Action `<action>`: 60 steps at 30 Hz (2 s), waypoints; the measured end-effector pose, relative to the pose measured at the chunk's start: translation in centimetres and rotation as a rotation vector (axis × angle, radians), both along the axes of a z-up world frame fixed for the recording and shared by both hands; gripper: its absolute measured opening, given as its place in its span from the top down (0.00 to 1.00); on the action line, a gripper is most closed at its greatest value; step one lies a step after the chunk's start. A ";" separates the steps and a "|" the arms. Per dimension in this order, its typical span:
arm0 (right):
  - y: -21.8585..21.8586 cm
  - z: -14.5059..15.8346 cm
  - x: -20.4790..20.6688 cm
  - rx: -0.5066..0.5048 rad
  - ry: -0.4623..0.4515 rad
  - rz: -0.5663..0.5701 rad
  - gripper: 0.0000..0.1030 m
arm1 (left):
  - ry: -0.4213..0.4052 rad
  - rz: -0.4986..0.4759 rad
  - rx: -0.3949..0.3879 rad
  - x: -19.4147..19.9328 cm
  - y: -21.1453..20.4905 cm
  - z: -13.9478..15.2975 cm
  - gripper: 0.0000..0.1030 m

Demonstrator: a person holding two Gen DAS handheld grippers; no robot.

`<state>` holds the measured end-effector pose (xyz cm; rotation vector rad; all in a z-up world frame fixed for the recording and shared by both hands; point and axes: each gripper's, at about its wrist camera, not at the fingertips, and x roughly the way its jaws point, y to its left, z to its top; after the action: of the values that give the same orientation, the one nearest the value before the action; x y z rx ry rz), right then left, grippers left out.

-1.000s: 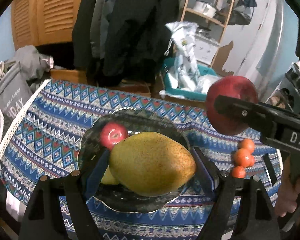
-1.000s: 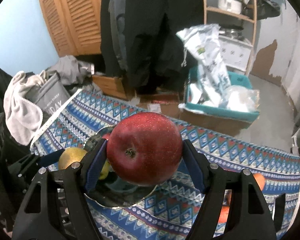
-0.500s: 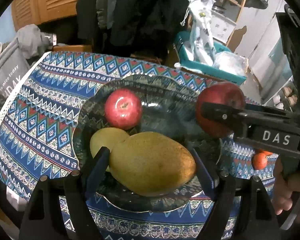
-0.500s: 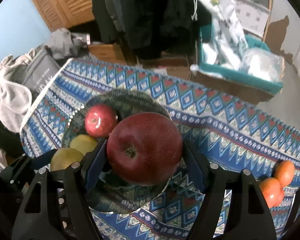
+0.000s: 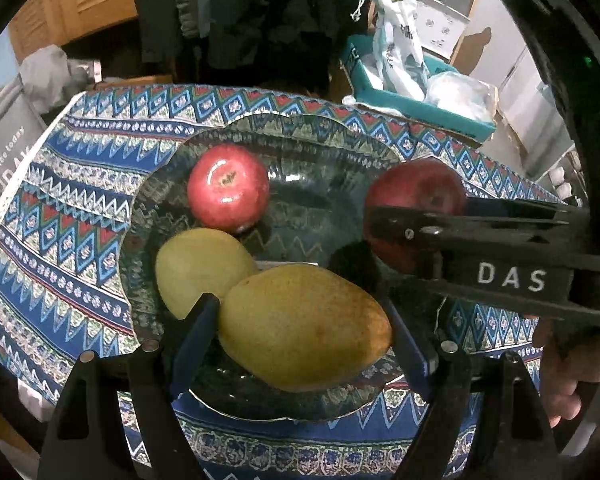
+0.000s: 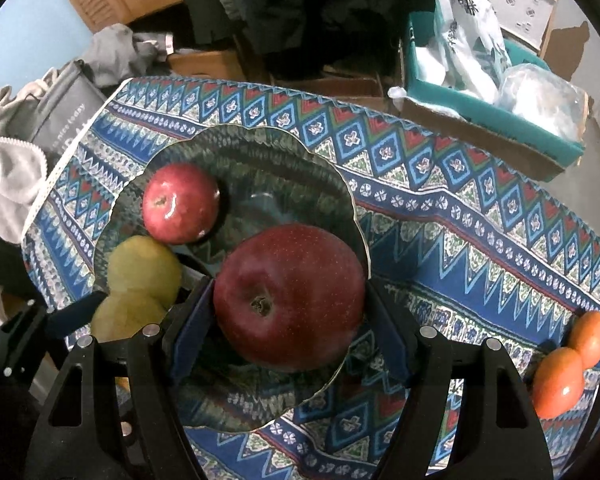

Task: Organize fruits
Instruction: 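Lower the mango onto the plate and open the left tool while the right tool releases the apple, then move both tools back to the oranges on the cloth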

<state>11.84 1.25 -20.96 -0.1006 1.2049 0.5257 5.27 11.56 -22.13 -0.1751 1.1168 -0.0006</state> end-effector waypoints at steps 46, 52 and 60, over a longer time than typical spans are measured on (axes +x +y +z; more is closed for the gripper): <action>-9.4 8.1 -2.2 -0.096 -0.226 -0.159 0.27 | -0.063 -0.050 -0.040 0.0 -5.1 4.0 0.15; -12.7 7.7 -2.1 -0.127 -0.213 -0.217 0.27 | -0.063 -0.072 -0.040 0.6 -6.9 4.2 0.14; -17.2 5.5 -1.4 -0.156 -0.154 -0.294 0.27 | -0.069 -0.116 -0.020 1.8 -9.5 4.4 0.11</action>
<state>10.40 -15.95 -15.47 -0.0928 1.0853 0.1640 7.03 2.10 -17.77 -0.1264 1.0575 -0.1204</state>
